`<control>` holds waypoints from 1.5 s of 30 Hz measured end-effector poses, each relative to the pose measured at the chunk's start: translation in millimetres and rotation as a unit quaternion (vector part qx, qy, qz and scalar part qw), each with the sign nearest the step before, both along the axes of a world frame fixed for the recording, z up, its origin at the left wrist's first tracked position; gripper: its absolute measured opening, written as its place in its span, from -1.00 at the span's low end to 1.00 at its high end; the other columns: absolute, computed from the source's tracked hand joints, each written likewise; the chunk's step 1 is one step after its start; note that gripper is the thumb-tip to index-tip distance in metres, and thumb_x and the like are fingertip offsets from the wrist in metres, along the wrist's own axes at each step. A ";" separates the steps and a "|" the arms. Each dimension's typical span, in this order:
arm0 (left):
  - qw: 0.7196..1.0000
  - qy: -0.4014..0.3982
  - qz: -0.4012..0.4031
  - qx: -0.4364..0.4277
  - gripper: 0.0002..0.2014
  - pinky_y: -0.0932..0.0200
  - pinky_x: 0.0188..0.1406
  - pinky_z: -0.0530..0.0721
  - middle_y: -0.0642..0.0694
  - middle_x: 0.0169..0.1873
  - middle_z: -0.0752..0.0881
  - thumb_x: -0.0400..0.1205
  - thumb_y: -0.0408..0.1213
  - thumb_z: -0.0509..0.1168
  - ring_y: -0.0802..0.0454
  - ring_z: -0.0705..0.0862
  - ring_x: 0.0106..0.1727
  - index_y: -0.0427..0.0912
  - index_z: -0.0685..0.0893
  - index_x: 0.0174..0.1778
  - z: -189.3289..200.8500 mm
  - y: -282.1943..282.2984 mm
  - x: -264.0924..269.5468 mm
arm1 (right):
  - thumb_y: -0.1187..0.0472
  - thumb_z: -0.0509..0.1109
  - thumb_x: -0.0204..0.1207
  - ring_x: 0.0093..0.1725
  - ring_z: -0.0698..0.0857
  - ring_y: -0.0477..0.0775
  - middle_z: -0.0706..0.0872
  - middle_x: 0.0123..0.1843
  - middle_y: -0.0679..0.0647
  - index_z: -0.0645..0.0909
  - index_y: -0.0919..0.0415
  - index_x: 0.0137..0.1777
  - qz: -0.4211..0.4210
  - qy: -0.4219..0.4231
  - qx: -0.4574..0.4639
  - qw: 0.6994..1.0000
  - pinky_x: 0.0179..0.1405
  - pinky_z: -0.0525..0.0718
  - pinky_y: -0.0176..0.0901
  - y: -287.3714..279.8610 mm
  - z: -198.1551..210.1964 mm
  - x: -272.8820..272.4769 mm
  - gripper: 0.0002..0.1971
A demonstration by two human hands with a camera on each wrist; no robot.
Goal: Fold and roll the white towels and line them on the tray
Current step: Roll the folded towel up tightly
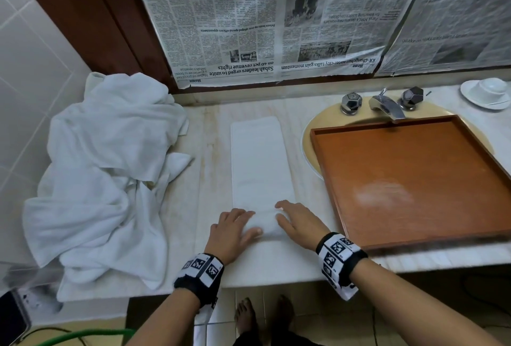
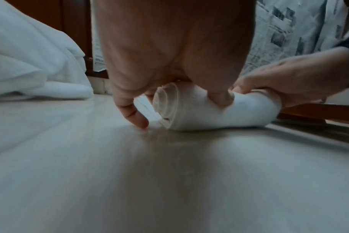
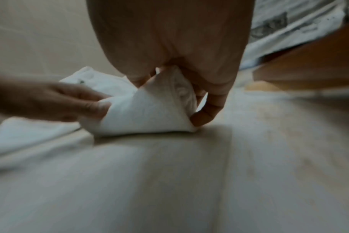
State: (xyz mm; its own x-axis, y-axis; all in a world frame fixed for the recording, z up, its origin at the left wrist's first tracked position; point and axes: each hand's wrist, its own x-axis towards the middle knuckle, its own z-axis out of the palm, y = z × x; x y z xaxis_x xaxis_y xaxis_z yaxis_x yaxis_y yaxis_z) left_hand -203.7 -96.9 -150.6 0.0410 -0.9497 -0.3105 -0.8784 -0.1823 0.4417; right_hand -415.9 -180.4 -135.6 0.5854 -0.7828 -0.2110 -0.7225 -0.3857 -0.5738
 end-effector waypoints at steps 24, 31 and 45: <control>0.993 0.114 0.012 -0.010 -0.35 0.16 0.14 0.32 0.07 0.06 0.59 0.53 0.43 0.14 0.03 0.50 0.17 -0.03 0.66 0.26 0.8 -26.6 14.2 | 0.20 0.39 0.47 0.09 0.66 0.23 0.66 0.13 0.11 0.60 0.18 0.33 0.066 0.077 -0.217 0.971 0.10 0.63 0.08 9.1 -5.5 10.4 -0.59; 0.998 0.061 0.029 -0.005 -0.22 -0.02 0.32 0.46 0.04 0.40 0.43 0.49 0.48 0.13 -0.05 0.36 0.40 0.08 0.45 0.54 5.4 -19.1 9.1 | -0.05 0.40 0.49 0.30 0.56 0.21 0.58 0.33 0.10 0.48 0.17 0.49 0.110 0.091 -0.127 0.981 0.39 0.43 0.02 -7.5 -3.0 12.6 -0.41; 0.988 0.108 -0.029 0.107 -0.25 -0.05 0.47 0.36 -0.02 0.33 0.48 0.46 0.48 0.20 -0.12 0.40 0.41 0.15 0.52 0.49 6.1 -18.4 20.1 | -0.15 0.29 0.48 0.29 0.54 0.21 0.54 0.33 0.11 0.47 0.16 0.44 0.112 0.126 -0.137 0.976 0.20 0.55 0.05 22.8 1.2 0.9 -0.40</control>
State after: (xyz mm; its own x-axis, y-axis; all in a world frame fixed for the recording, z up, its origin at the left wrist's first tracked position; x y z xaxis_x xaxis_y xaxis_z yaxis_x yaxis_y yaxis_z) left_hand -183.6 -115.3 -144.4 -0.1000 -0.8605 -0.4995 -0.7794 -0.2443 0.5769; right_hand -414.9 -157.6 -134.5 0.7047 -0.6887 -0.1705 -0.7075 -0.6640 -0.2421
